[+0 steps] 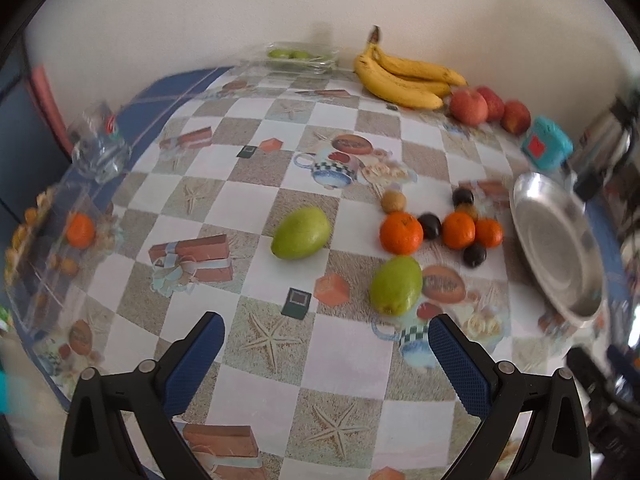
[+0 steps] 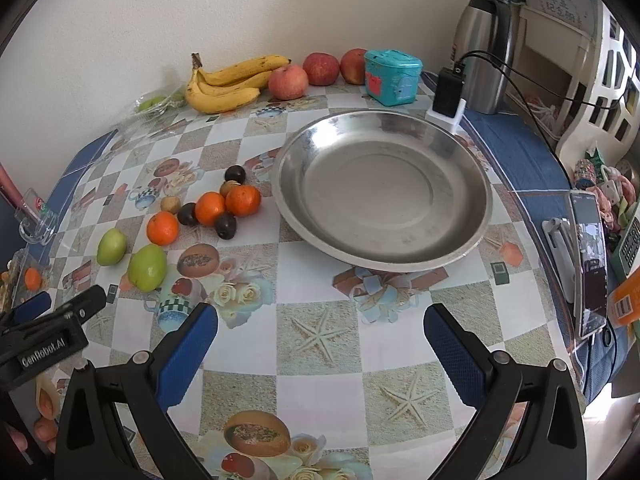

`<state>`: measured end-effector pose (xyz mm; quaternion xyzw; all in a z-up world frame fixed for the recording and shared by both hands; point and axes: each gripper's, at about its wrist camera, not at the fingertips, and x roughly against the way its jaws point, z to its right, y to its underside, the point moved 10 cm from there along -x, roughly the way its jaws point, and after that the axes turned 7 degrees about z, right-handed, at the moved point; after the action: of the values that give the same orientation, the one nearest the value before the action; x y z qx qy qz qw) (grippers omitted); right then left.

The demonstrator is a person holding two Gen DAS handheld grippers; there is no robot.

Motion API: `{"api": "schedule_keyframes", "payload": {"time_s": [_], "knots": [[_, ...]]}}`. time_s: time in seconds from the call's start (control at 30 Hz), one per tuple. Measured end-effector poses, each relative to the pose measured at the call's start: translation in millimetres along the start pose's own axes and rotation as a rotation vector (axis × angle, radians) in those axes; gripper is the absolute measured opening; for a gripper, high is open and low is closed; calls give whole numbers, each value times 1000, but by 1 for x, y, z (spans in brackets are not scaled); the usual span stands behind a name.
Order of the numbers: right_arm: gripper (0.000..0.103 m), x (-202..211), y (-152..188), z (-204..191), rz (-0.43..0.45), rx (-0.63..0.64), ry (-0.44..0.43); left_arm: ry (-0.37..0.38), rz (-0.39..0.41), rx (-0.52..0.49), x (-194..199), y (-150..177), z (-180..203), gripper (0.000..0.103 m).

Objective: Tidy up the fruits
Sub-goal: 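Move the right gripper toward the larger green pear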

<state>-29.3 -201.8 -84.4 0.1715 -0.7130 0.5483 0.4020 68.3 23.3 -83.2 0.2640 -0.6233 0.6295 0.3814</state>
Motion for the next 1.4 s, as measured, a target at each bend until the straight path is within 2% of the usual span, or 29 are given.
{"api": "schedule_keyframes", "payload": {"time_s": [0.2, 0.37, 0.47, 0.57, 0.7, 0.87, 1.07, 1.23, 1.4], "knots": [[103, -8, -2, -22, -48, 0, -56, 64, -30, 124, -5, -17, -20, 103], [103, -17, -4, -52, -94, 27, -103, 105, -67, 112, -15, -23, -22, 103], [103, -24, -5, -68, -123, 36, -122, 129, -83, 73, -21, -30, -20, 103], [103, -33, -6, -87, -151, 49, -147, 120, -102, 8, -28, -36, -21, 103], [103, -45, -7, -111, -193, 57, -168, 107, -146, -85, -41, -43, -24, 103], [103, -58, -5, -140, -249, 65, -196, 129, -216, -177, -56, -47, -27, 103], [103, -78, 0, -162, -304, 80, -161, 162, -287, -251, -74, -49, -25, 103], [103, -97, 11, -165, -352, 69, -116, 166, -329, -284, -93, -47, -23, 103], [103, -111, 15, -163, -361, 49, -56, 184, -360, -335, -107, -43, -16, 103]]}}
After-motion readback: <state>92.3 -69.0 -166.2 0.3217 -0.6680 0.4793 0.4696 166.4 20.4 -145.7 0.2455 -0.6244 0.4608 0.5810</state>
